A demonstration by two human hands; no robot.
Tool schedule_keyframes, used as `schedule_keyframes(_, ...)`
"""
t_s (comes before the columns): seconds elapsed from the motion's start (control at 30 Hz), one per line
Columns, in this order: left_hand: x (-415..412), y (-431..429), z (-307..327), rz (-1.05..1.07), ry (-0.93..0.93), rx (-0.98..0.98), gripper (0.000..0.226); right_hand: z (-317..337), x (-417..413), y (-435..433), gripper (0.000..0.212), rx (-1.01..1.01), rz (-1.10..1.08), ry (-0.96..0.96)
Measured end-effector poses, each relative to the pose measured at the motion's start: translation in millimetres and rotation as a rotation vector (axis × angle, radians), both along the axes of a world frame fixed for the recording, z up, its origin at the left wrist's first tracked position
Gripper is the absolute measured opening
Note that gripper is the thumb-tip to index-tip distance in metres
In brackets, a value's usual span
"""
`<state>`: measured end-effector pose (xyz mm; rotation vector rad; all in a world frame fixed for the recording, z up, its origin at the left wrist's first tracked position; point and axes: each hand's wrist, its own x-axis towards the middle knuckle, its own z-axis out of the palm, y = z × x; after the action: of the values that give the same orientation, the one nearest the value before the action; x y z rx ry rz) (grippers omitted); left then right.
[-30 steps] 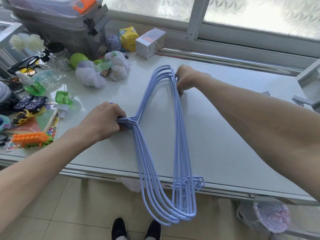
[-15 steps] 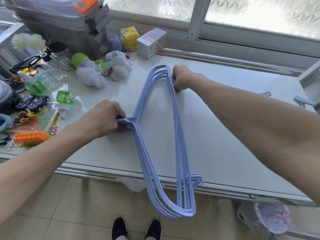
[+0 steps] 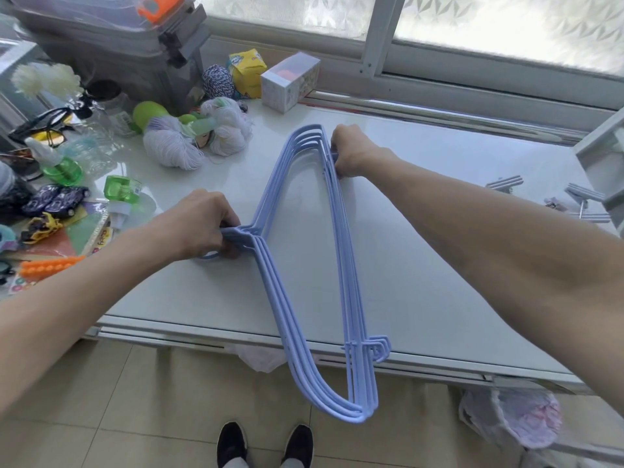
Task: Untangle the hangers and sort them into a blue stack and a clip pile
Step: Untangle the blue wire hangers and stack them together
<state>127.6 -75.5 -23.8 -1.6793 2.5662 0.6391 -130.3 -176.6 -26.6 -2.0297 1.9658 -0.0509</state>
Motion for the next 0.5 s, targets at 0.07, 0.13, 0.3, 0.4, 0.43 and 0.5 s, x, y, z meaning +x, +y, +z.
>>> schedule_keyframes(0.07, -0.3, -1.0, 0.6, 0.007, -0.003, 0.014, 0.026, 0.6, -0.2, 0.5, 0.032, -0.011, 0.003, 0.021)
schedule_keyframes(0.13, 0.2, -2.2, 0.7, 0.009, -0.011, 0.017, 0.037, 1.8, 0.8, 2.0, 0.035, -0.026, 0.023, 0.046)
schedule_keyframes(0.3, 6.6, -2.1, -0.7, 0.002, 0.0, 0.006, 0.031, 5.0, 7.9, 5.0, 0.035, -0.041, 0.088, 0.089)
schedule_keyframes(0.4, 8.9, -2.7, -2.2, -0.012, 0.009, 0.0, 0.027, 5.7, 8.7, 5.2, 0.033, -0.025, 0.067, 0.076)
schedule_keyframes(0.43, 9.1, -2.5, -2.5, -0.026, 0.011, -0.003, 0.026, 6.9, 8.3, 6.1, 0.031, -0.021, 0.048, 0.07)
schedule_keyframes(0.5, 10.4, -2.2, -2.0, -0.048, 0.019, -0.001, 0.026, 12.8, 8.2, 7.7, 0.031, -0.021, 0.005, 0.087)
